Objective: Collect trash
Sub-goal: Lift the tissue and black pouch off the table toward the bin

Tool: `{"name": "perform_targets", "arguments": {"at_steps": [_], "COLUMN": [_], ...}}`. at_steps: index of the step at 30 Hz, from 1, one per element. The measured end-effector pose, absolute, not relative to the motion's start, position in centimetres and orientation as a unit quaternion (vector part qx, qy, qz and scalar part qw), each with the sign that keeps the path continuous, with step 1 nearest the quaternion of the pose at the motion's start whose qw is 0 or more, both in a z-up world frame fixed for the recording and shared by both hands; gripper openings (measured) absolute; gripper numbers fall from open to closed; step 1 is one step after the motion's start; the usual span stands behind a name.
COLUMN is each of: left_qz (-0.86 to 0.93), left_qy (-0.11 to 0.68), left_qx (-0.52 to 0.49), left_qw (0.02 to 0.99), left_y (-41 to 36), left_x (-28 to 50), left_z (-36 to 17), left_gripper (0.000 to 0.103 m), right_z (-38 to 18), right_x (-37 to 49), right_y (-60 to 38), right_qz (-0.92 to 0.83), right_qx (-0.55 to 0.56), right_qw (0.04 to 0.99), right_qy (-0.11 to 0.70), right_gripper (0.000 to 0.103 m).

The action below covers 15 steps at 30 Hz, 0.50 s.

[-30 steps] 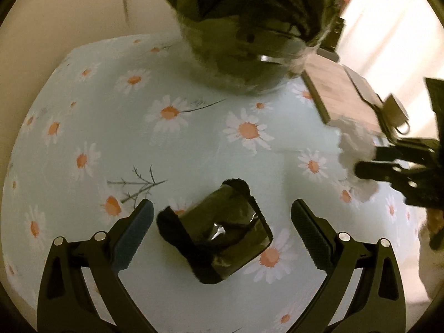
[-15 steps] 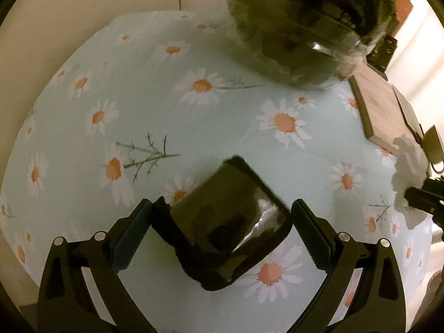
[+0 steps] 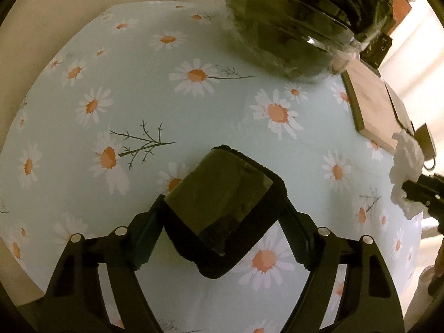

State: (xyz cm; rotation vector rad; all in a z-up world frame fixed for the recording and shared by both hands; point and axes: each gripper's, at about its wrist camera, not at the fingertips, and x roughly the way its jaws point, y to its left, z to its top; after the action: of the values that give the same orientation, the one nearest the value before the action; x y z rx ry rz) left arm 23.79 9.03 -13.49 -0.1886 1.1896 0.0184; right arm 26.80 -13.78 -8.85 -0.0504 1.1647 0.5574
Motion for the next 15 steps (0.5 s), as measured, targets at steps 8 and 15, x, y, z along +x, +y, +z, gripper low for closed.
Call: {"name": "perform_targets", "arguments": {"at_steps": [8,15], "left_qz": [-0.005,-0.013], "left_qy": [0.55,0.53], "left_qx": [-0.072,-0.046], "left_qw": [0.832,0.846], "left_y": [9.1,9.0], "left_x": [23.3,24.2], "left_z": [-11.5,-8.5], "left_gripper": [0.077,0.077], "right_z": [-7.3,-4.9], "right_x": [26.4,26.7], "right_y": [-15.1,-16.3], "right_qz": [0.26,0.253], "right_qx": [0.001,0.018], "right_qw": [0.812,0.829], "right_qy": [0.523,0.499], "right_gripper": [0.034,0.034]}}
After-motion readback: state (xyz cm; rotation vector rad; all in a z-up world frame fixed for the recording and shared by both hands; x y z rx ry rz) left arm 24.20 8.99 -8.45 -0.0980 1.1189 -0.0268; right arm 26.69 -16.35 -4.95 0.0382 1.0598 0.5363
